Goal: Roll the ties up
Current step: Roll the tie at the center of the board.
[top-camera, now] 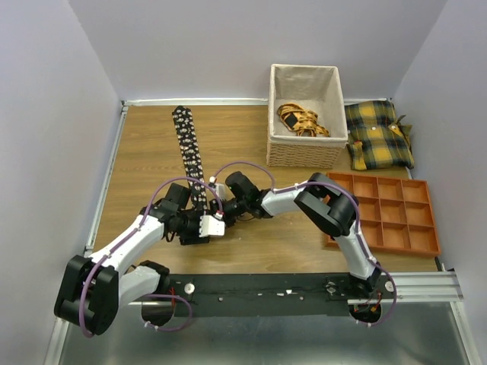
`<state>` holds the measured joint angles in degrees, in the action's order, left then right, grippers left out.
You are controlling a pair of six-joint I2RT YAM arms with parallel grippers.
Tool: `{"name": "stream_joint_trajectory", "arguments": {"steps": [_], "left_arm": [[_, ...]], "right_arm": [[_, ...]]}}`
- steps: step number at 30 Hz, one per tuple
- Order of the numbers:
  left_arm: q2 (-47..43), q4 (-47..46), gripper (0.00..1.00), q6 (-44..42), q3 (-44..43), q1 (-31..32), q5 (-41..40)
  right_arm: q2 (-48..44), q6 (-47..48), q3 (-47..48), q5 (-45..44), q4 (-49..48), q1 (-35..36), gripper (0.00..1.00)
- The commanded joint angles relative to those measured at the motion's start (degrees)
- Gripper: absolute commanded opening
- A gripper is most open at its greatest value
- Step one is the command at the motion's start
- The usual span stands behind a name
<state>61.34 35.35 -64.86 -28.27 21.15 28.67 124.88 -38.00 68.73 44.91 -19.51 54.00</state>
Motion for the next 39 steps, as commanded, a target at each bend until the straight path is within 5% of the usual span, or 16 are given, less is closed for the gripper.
{"name": "stream_joint_trajectory", "arguments": {"steps": [1, 5, 13, 17, 27, 33, 39], "left_arm": [[-0.96, -0.02, 0.65, -0.18, 0.23, 1.53, 0.87], [0.52, -0.81, 0.66, 0.87, -0.11, 1.97, -0.10], [2.82, 2.00, 0.41, -1.76, 0.06, 1.97, -3.26], [2.91, 3.67, 0.34, -2.46, -0.03, 1.97, -2.92], [5.28, 6.74, 0.28, 1.93, -3.54, 1.79, 2.18], [5.81, 8.85, 0.28, 1.58, -4.51, 1.35, 4.73], [6.07, 9.91, 0.27, 2.37, -5.65, 0.04, 7.10]], "right_arm": [[3.44, -1.98, 1.32, 0.36, 2.99, -0.30, 0.16], [3.70, -2.69, 1.85, 0.45, 2.81, -0.73, 0.15], [2.83, -2.34, -0.43, -0.61, 2.81, -1.35, 0.19], [1.08, -2.26, -2.19, -1.13, 0.70, -1.61, 0.40], [-12.37, 7.49, -14.83, -8.51, -9.29, -1.62, 0.52], [-21.16, 21.10, -28.44, -17.12, -23.34, 0.22, 0.52], [-22.59, 53.00, -36.73, -29.34, -40.31, 11.56, 0.53]]}}
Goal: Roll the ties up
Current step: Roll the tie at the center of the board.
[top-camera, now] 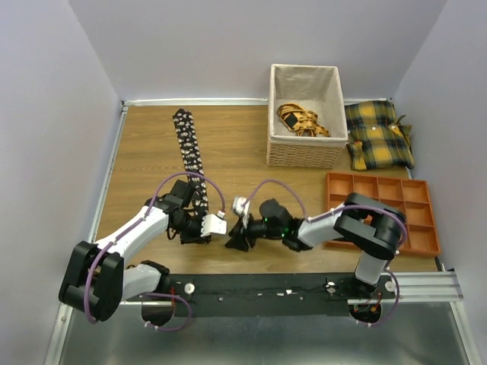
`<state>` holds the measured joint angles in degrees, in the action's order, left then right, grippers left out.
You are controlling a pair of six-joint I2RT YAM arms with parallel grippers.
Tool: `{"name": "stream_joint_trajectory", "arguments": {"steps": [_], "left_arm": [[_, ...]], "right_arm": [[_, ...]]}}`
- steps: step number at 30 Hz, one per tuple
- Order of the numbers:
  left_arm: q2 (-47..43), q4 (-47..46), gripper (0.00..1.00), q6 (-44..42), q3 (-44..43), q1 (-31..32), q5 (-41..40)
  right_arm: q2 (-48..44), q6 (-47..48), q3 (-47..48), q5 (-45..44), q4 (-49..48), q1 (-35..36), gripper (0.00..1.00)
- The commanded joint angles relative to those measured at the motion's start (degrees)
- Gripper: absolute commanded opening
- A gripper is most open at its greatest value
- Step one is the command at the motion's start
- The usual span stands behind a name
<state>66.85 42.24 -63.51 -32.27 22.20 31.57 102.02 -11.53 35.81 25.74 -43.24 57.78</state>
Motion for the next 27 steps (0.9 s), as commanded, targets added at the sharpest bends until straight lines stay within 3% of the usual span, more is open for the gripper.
{"name": "stream_joint_trajectory", "arguments": {"steps": [1, 3, 6, 7, 8, 9, 17, 23, 27], "left_arm": [[0.56, 3.03, 0.27, 1.36, -1.65, -1.10, 4.29], [0.65, 2.76, 0.27, 1.54, -1.74, -1.28, 4.29], [0.39, 2.94, 0.27, 1.37, -1.74, -1.28, 4.37], [0.30, 2.94, 0.27, 1.28, -1.65, -1.28, 4.37], [0.30, 2.94, 0.27, 1.28, -1.65, -1.28, 4.37], [0.21, 2.85, 0.27, 1.45, -1.48, -1.28, 4.29], [0.12, 2.41, 0.28, 2.07, -1.48, -1.28, 3.85], [-0.49, 1.09, 0.28, 3.39, -0.95, -1.28, 3.15], [-0.32, 1.53, 0.28, 2.95, -1.04, -1.28, 3.23]], "right_arm": [[1.07, 28.99, -4.26, -11.40, -18.09, 8.74, 0.53], [3.00, 32.18, -3.74, -13.33, -19.33, 11.03, 0.54], [4.50, 28.86, -2.06, -15.27, -21.08, 11.57, 0.49], [5.12, 27.19, -1.89, -16.23, -21.79, 11.48, 0.44], [5.38, 23.43, -1.28, -16.68, -22.14, 11.48, 0.31], [5.30, 21.83, -0.92, -17.12, -20.93, 11.48, 0.27], [6.34, 8.41, -3.12, -15.72, -23.38, 11.22, 0.01], [13.02, -12.59, -6.10, -11.85, -41.72, 8.06, 0.01], [15.49, -16.51, -7.33, -14.74, -45.35, 7.61, 0.01]]}}
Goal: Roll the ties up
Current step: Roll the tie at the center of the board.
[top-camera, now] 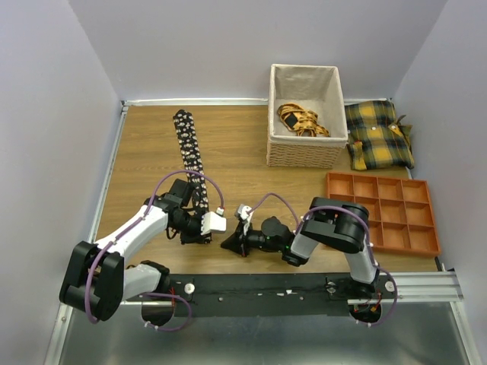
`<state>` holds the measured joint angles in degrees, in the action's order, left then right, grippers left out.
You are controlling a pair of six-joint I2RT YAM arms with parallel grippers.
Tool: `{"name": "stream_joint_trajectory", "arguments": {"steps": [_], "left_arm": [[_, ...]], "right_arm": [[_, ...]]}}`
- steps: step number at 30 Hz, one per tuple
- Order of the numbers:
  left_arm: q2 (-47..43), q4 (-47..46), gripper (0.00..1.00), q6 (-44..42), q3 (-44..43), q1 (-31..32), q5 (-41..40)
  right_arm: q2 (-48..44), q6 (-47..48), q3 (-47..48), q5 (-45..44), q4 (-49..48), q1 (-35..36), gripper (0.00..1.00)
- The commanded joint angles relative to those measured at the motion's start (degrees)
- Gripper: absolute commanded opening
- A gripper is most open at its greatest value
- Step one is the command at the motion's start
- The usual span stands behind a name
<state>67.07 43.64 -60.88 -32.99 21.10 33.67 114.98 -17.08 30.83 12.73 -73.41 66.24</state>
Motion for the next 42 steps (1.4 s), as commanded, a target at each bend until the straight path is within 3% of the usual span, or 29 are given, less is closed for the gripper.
{"name": "stream_joint_trajectory", "arguments": {"steps": [1, 7, 14, 26, 42], "left_arm": [[-0.45, 0.39, 0.28, 0.06, -0.40, -0.18, 1.31], [1.40, 0.22, 0.28, 0.50, -1.28, -0.18, 1.05], [1.31, -0.04, 0.28, 0.68, -1.11, -0.18, 0.96], [1.84, -0.84, 0.28, 1.56, -1.28, -0.10, 0.52], [1.93, -0.66, 0.28, 1.29, -1.37, -0.10, 0.61]], "right_arm": [[1.66, -10.96, -2.70, -2.88, -14.58, -0.85, 0.01], [0.60, -9.72, -0.95, -2.28, -10.70, -1.11, 0.01], [5.60, -20.17, 4.67, 3.33, -13.96, -4.97, 0.01], [6.05, -15.79, 8.81, 10.81, -7.89, -5.07, 0.01], [8.07, -16.58, 10.83, 11.44, -4.64, -5.15, 0.01]]}}
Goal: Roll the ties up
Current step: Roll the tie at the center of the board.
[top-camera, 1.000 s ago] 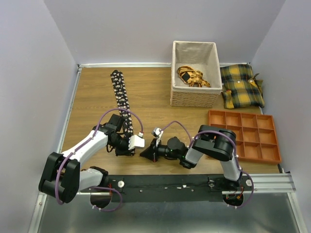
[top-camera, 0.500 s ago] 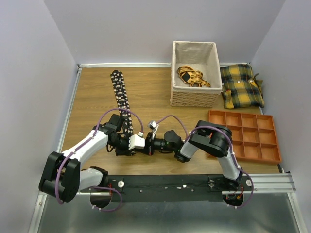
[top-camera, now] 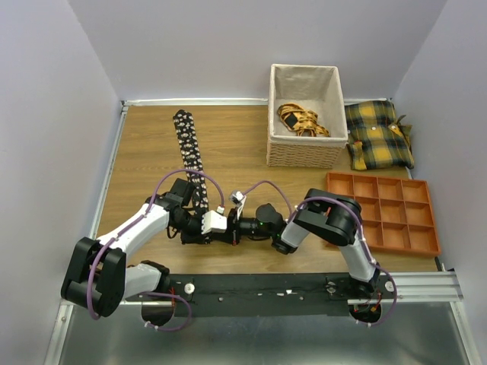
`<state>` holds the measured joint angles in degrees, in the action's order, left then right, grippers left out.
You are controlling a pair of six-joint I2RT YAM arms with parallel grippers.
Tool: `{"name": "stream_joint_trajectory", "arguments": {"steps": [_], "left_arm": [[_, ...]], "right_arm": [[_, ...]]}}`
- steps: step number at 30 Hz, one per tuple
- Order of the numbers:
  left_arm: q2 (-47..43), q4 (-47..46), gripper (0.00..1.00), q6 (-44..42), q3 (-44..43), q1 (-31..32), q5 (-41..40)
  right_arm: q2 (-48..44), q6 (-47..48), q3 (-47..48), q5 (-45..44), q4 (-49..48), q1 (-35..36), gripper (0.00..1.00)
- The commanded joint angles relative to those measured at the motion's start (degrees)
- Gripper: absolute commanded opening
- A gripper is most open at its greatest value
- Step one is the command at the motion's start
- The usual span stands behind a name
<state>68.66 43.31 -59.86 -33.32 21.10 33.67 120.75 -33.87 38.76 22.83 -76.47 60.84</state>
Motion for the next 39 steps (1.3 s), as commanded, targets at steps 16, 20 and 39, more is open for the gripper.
{"name": "stream_joint_trajectory", "arguments": {"steps": [16, 20, 39], "left_arm": [[0.16, -0.42, 0.28, 0.27, -0.87, -0.01, 0.61], [-0.11, -0.42, 0.28, 0.27, -0.78, -0.01, 0.61], [0.33, -2.08, 0.29, 2.20, -0.78, -0.01, -0.18]], "right_arm": [[-1.75, 3.02, -2.20, -0.59, 0.52, -0.02, 0.01], [0.71, 1.18, -0.80, -0.59, -1.41, -0.02, 0.01], [5.99, -0.23, 5.35, 2.56, 1.23, -0.20, 0.01]]}}
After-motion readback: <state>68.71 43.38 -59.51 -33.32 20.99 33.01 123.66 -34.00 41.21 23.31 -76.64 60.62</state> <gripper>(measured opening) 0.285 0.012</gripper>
